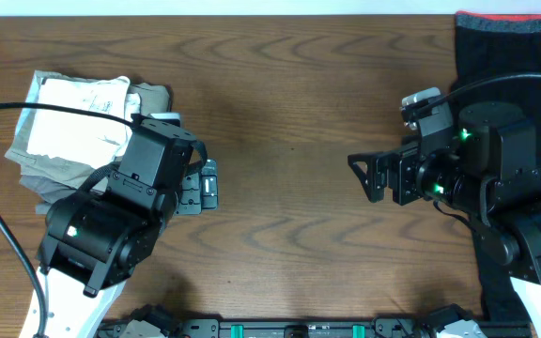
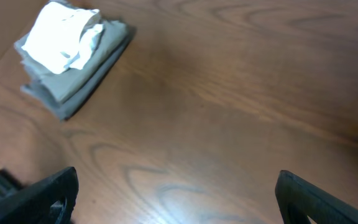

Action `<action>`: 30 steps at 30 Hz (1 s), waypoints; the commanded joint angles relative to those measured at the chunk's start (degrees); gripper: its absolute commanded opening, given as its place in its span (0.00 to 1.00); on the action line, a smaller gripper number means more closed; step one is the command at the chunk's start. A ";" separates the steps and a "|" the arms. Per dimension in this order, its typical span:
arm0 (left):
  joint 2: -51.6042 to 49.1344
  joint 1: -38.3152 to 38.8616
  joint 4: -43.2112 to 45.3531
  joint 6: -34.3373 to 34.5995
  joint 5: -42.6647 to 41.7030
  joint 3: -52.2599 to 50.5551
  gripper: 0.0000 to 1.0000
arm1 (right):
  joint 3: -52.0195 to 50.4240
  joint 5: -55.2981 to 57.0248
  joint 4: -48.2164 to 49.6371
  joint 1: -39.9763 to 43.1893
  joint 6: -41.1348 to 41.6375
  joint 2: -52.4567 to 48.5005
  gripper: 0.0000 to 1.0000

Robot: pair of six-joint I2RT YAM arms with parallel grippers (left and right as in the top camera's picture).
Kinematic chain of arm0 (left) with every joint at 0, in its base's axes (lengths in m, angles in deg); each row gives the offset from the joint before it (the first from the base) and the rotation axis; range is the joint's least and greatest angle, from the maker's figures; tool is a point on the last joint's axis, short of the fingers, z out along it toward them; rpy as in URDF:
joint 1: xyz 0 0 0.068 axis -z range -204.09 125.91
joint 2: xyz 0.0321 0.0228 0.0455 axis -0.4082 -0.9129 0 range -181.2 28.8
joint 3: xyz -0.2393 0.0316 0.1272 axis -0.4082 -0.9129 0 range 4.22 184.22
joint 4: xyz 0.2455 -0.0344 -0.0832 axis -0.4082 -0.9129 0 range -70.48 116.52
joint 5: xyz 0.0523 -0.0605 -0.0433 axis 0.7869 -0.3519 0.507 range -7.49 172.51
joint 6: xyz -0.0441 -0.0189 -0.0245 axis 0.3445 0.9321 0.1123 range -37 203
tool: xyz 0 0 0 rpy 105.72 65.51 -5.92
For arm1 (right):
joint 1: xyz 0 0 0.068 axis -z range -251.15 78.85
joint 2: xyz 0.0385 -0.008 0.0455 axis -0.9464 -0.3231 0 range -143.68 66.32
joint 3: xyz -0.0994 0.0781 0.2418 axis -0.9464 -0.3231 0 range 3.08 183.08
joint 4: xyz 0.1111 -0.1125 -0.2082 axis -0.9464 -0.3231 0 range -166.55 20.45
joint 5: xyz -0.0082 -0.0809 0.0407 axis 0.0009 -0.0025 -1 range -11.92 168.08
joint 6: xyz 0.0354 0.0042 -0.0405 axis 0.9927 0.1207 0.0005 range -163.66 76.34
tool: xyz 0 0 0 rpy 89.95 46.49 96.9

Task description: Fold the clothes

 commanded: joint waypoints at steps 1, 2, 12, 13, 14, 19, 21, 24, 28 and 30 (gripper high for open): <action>-0.17 0.22 -0.20 0.33 0.92 0.42 0.98 | 0.09 7.56 2.69 0.39 -1.27 0.22 0.99; -0.17 0.22 -0.20 0.33 0.92 0.42 0.98 | 0.00 9.55 4.13 0.39 -1.29 0.63 0.99; -0.17 0.22 -0.20 0.33 0.92 0.42 0.98 | -21.27 21.00 26.60 4.70 -1.64 19.21 0.99; -0.17 0.22 -0.20 0.33 0.92 0.42 0.98 | -24.37 21.00 27.69 5.55 -1.64 21.94 0.99; -0.17 0.22 -0.22 0.33 0.92 0.42 0.98 | -27.39 21.03 28.33 6.54 -1.66 24.70 0.99; -0.17 0.22 -0.20 0.33 0.92 0.42 0.98 | -40.30 21.03 30.27 11.91 -1.66 38.05 0.99; -0.17 0.22 -0.20 0.33 0.92 0.42 0.98 | -45.03 20.98 33.03 13.84 -1.64 43.41 0.99; -0.17 0.22 -0.20 0.33 0.92 0.42 0.98 | -51.74 21.00 38.58 15.02 -1.66 50.97 0.99; -0.17 0.22 -0.22 0.33 0.92 0.42 0.98 | -59.52 20.98 45.35 15.15 -1.64 57.94 0.99; -0.17 0.22 -0.20 0.33 0.92 0.42 0.98 | -62.95 20.70 47.89 15.15 -1.44 60.11 0.99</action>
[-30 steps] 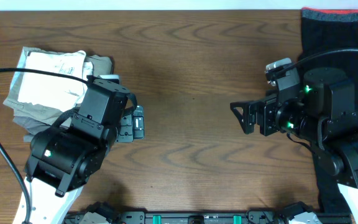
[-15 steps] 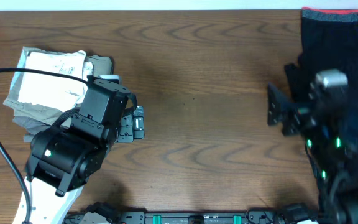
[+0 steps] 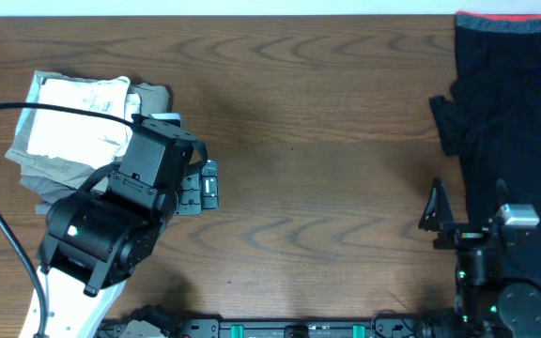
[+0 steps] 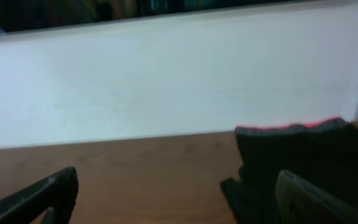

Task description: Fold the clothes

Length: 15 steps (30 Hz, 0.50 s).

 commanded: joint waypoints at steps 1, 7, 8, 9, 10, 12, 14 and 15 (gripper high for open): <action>-0.11 0.17 -0.02 0.33 0.92 0.42 0.98 | -5.75 0.04 2.86 0.90 -0.17 3.28 0.99; -0.11 0.17 -0.02 0.33 0.92 0.42 0.98 | -15.76 -1.44 13.86 0.90 2.78 3.89 0.99; -0.11 0.17 -0.02 0.33 0.92 0.42 0.98 | -17.38 -1.44 15.91 0.87 3.93 3.89 0.99; -0.11 0.17 -0.02 0.33 0.92 0.42 0.98 | -19.28 -1.44 18.18 0.87 5.18 3.89 0.99; -0.11 0.17 -0.02 0.33 0.92 0.42 0.98 | -19.96 -1.27 18.25 0.87 6.38 3.89 0.99; -0.11 0.17 -0.02 0.33 0.92 0.42 0.98 | -20.00 -1.40 17.14 0.87 6.80 3.89 0.99; -0.11 0.17 -0.02 0.33 0.92 0.42 0.98 | -19.98 -1.42 16.41 0.76 7.21 3.89 0.99; -0.11 0.17 -0.02 0.33 0.92 0.42 0.98 | -19.98 -1.40 15.65 0.79 7.17 3.87 0.99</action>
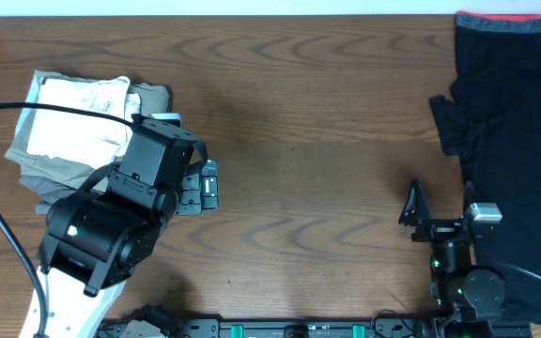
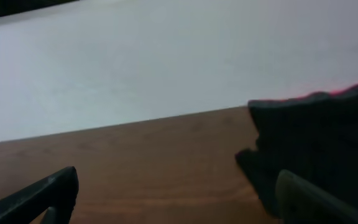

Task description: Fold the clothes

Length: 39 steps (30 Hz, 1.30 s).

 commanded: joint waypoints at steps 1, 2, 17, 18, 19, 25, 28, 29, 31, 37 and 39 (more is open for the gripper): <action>-0.11 0.17 -0.02 0.33 0.92 0.42 0.98 | -0.07 -0.39 -1.09 0.81 2.34 0.42 0.99; -0.11 0.17 -0.02 0.33 0.92 0.42 0.98 | -0.07 -0.39 -2.29 0.81 2.34 0.39 0.99; -0.11 0.17 -0.02 0.33 0.92 0.42 0.98 | -0.04 -0.39 -7.48 0.81 2.32 0.04 0.99; -0.11 0.17 -0.02 0.33 0.92 0.42 0.98 | -0.04 -0.39 -7.48 0.81 2.32 0.04 0.99; -0.11 0.17 -0.02 0.33 0.92 0.42 0.98 | -0.04 -0.39 -7.45 0.81 2.32 0.04 0.99; -0.11 0.17 -0.02 0.33 0.92 0.42 0.98 | -0.04 -0.42 -7.48 0.81 2.32 0.04 0.99; -0.11 0.17 -0.07 0.33 0.92 0.42 0.98 | -0.04 -0.39 -7.48 0.81 2.32 0.04 0.99; -0.11 0.17 -0.35 0.31 0.96 0.42 0.98 | -0.04 -0.39 -7.45 0.81 2.32 0.04 0.99; 0.04 0.17 -0.87 -0.33 1.38 0.42 0.98 | -0.04 -0.39 -7.48 0.81 2.32 0.04 0.99; 3.32 -3.23 4.11 -0.52 0.42 -1.66 0.98 | -0.04 -0.39 -7.48 0.81 2.32 0.04 0.99; 5.79 -6.25 10.08 -0.52 -1.11 -4.20 0.98 | -0.04 -0.39 -7.48 0.81 2.32 0.04 0.99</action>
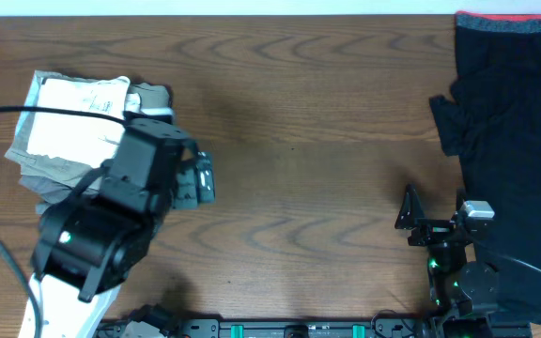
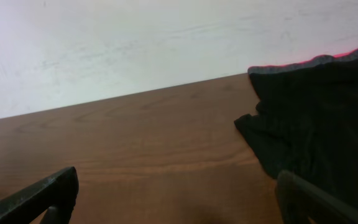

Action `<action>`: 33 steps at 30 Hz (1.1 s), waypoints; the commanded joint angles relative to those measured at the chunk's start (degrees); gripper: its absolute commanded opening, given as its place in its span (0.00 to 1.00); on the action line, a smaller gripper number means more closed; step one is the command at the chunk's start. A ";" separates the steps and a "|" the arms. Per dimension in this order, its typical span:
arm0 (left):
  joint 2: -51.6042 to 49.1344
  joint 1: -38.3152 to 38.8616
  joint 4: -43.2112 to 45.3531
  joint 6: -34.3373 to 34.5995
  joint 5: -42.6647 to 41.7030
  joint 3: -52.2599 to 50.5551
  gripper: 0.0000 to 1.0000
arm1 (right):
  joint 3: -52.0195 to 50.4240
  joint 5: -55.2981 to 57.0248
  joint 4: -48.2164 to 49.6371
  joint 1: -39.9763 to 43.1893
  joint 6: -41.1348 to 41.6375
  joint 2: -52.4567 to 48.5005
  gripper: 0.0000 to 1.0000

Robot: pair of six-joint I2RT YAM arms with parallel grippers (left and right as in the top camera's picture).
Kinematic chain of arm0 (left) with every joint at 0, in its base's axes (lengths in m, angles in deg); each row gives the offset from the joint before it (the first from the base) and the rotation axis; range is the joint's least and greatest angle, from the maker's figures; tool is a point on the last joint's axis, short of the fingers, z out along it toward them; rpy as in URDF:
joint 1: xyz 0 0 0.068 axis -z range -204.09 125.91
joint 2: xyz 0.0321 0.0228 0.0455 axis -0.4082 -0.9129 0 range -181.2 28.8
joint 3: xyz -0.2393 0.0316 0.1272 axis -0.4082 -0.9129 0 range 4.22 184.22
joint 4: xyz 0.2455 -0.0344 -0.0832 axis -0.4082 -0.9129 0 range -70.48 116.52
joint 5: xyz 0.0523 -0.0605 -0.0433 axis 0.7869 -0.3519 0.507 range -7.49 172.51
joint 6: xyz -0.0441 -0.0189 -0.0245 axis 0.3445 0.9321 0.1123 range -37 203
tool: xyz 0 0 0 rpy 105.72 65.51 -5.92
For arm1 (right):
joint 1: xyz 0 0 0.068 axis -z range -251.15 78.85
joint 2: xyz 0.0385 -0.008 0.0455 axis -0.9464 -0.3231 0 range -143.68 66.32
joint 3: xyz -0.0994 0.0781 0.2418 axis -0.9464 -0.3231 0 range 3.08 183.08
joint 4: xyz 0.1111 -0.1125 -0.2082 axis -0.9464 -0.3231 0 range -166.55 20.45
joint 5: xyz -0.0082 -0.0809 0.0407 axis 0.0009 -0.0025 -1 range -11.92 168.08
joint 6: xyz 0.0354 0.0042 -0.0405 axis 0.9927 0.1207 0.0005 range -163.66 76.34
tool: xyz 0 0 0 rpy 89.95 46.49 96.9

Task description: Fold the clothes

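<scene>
A black garment (image 1: 515, 122) with a red waistband lies spread at the table's right side; in the right wrist view the black garment (image 2: 316, 124) fills the right. A folded grey and white stack of clothes (image 1: 69, 127) sits at the far left. My right gripper (image 2: 179, 208) is open and empty, low near the front edge, just left of the garment and facing the back wall; overhead, the right gripper (image 1: 432, 218) shows there. My left gripper (image 1: 201, 178) hangs beside the folded stack; its jaws are not clear.
The brown wooden table (image 1: 299, 141) stretches between the stack and the garment. A white wall (image 2: 135, 43) stands behind the table's far edge. The left arm's body (image 1: 101, 235) covers the near part of the stack.
My left arm has shifted a little up and away from the front edge. The right gripper stays near the front edge, open, and its view now shows more table and less wall.
At first my open right gripper reached over the right-middle of the table, facing the folded stack. Then it was back by the front edge beside the black garment, facing the wall. It stayed there, a little further left, while the left arm held by the stack.
</scene>
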 commanded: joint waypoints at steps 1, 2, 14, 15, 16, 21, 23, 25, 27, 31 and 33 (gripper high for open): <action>4.92 -5.03 7.17 -0.48 -2.67 -4.37 0.98 | -0.07 -0.13 -0.24 0.81 0.74 0.07 0.99; 6.29 -6.78 9.88 -0.48 -4.15 -6.19 0.98 | -0.07 -0.13 -0.26 0.81 0.74 0.07 0.99; 30.62 -19.21 38.66 -11.72 -15.45 -39.23 0.98 | -0.07 -0.13 -0.26 0.81 0.74 0.07 0.99; 32.85 -19.52 39.87 -13.86 -15.61 -41.77 0.98 | -0.07 -0.13 -0.26 0.81 0.74 0.07 0.99; 34.75 -19.76 40.72 -15.37 -15.61 -43.82 0.98 | -0.07 -0.13 -0.24 0.81 0.74 0.07 0.99; 43.98 -21.20 44.30 -22.93 -15.63 -53.70 0.98 | -0.07 -0.13 -0.26 0.81 0.74 0.07 0.99; 47.17 -21.31 45.09 -24.15 -15.58 -56.83 0.98 | -0.07 -0.13 -0.26 0.81 0.74 0.07 0.99; 49.81 -21.31 45.24 -24.15 -15.58 -59.23 0.98 | -0.07 -0.13 -0.26 0.81 0.74 0.07 0.99; 52.28 -21.18 45.66 -24.11 -15.61 -61.53 0.98 | -0.07 -0.13 -0.26 0.81 0.74 0.07 0.99; 57.29 -20.94 47.56 -24.13 -15.58 -65.55 0.98 | -0.07 -0.13 -0.26 0.81 0.74 0.07 0.99; 59.52 -20.94 48.74 -24.13 -15.58 -67.56 0.98 | -0.07 -0.13 -0.26 0.81 0.74 0.07 0.99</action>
